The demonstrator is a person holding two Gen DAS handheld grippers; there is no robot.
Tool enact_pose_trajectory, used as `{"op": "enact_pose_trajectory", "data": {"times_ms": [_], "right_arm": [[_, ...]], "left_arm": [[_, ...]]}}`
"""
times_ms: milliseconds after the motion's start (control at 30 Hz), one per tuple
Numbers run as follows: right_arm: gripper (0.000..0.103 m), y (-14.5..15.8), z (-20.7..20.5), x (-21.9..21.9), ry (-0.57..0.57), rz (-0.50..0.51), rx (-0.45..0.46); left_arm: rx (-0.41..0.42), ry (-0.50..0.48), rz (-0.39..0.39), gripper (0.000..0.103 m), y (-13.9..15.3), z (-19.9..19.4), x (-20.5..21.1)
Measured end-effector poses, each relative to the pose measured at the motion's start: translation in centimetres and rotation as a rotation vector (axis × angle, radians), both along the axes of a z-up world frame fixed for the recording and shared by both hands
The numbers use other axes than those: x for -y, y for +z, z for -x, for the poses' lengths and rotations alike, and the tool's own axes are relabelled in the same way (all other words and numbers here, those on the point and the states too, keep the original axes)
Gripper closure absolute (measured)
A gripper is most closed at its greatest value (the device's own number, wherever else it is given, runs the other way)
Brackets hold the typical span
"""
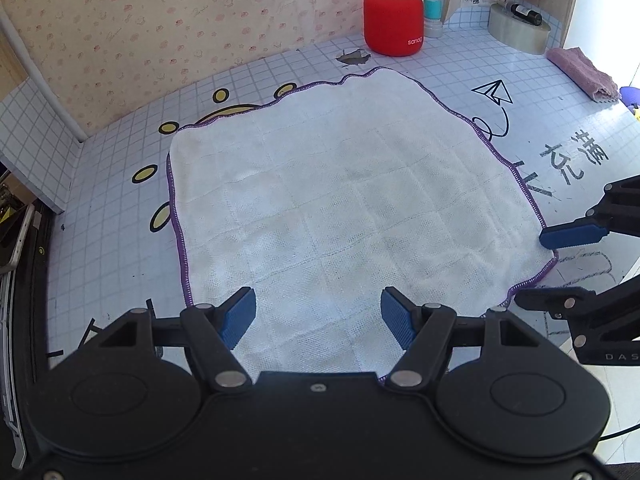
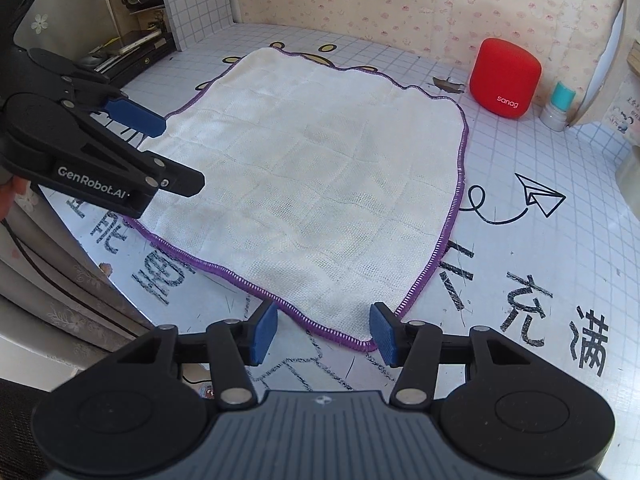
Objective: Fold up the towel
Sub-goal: 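Raise both open grippers above the flat towel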
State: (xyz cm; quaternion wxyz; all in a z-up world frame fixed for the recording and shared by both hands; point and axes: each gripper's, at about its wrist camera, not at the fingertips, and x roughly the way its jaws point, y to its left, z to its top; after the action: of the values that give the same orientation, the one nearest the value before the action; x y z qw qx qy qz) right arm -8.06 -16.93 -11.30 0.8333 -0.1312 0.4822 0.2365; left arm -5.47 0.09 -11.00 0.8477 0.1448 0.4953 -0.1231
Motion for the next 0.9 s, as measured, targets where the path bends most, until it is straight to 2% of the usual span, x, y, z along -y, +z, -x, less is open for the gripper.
{"op": "enact_pose_trajectory", "data": {"times_ms": [67, 200, 233, 700, 900], "right_arm": [[0.066, 0.1, -0.1, 0.2, -0.001, 0.01, 0.006], [0.089, 0.3, -0.4, 1.0, -0.012, 0.014, 0.006], [0.09, 0.3, -0.5, 1.1, -0.008, 0.021, 0.008], [0.09, 0.8, 0.9, 1.0, 0.121, 0.111, 0.0], [0.09, 0.8, 0.7, 1.2, 0.148, 0.123, -0.008]], "left_arm": [[-0.003, -0.001, -0.002, 0.032, -0.2, 0.1, 0.0], [-0.005, -0.003, -0.01, 0.032, -0.5, 0.3, 0.0], [-0.007, -0.003, -0.013, 0.032, -0.5, 0.4, 0.0], [-0.035, 0.017, -0.016, 0.032, -1.7, 0.7, -0.5], [-0.033, 0.025, -0.014, 0.027, -1.8, 0.6, -0.5]]}}
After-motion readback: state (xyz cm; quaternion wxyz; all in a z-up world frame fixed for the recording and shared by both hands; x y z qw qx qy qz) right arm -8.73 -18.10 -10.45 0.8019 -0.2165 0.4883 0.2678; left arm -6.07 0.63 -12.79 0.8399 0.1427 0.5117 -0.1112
